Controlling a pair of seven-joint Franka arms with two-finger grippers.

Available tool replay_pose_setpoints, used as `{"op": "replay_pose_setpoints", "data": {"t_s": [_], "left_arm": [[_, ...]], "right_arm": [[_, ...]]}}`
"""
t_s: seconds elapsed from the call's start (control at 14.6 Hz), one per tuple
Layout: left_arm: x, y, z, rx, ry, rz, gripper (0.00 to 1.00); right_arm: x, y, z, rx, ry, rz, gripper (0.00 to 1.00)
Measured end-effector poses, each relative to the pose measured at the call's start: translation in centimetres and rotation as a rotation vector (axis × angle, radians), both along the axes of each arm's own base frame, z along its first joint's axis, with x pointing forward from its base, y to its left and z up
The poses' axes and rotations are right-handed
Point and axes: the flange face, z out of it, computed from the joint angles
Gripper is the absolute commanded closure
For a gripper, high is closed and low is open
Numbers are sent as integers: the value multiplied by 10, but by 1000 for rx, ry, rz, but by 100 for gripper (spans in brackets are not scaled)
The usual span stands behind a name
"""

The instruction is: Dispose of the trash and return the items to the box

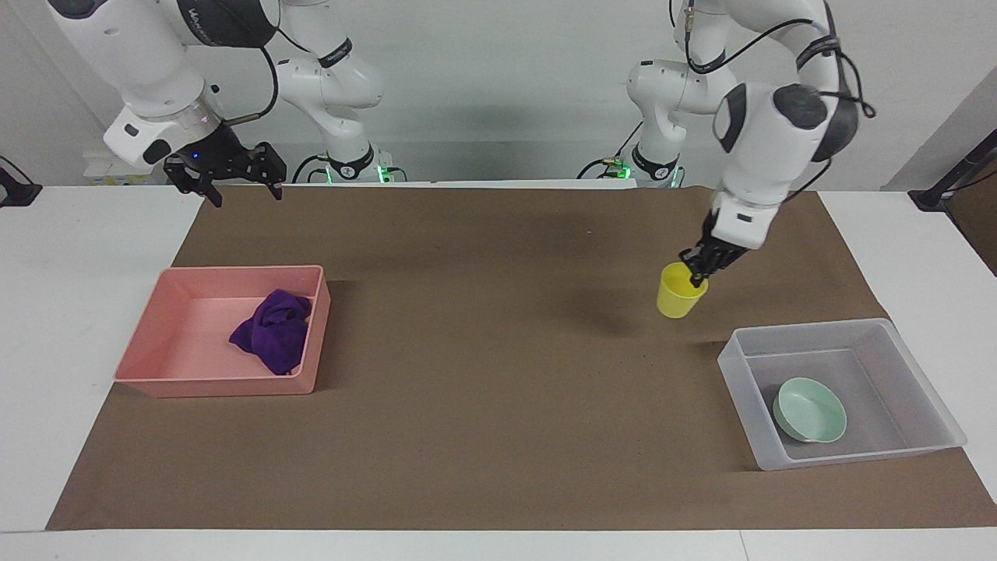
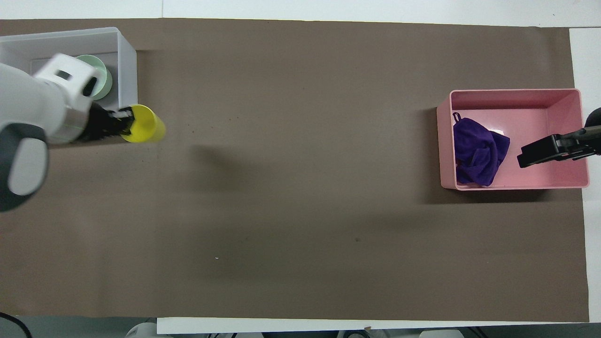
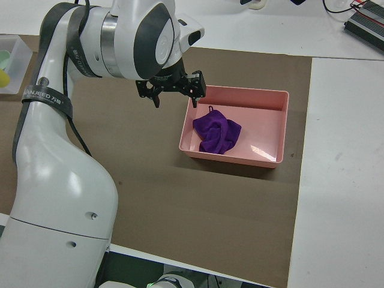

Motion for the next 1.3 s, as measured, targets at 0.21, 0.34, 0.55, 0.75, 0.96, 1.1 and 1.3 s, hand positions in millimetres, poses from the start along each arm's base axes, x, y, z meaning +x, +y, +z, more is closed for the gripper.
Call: {"op": "replay_pose_setpoints", "data": {"t_s": [0.21,0.34,0.55,0.75,0.96,1.1,1.3], "left_arm": [[51,113,-10,29,-34,61,100],[78,155,-53,32,-40,100,100],[102,168,-113,8,-27,127,100],[112,161,-139,8,-30,116,100],[117,151,-156,8,-25,98,1],[118,140,-155,14,-22,69,0],[112,118,-95,28,-6,0,0]], "right_arm": [[0,2,-2,0,4,4,1],[0,2,-3,0,6,5,1],[0,6,-3,0,6,13,1],[0,13,-3,0,6,27,1],[0,19,-3,0,6,38,1],[0,19,-3,0,7,39,1],[0,19,-3,0,8,39,0]]}}
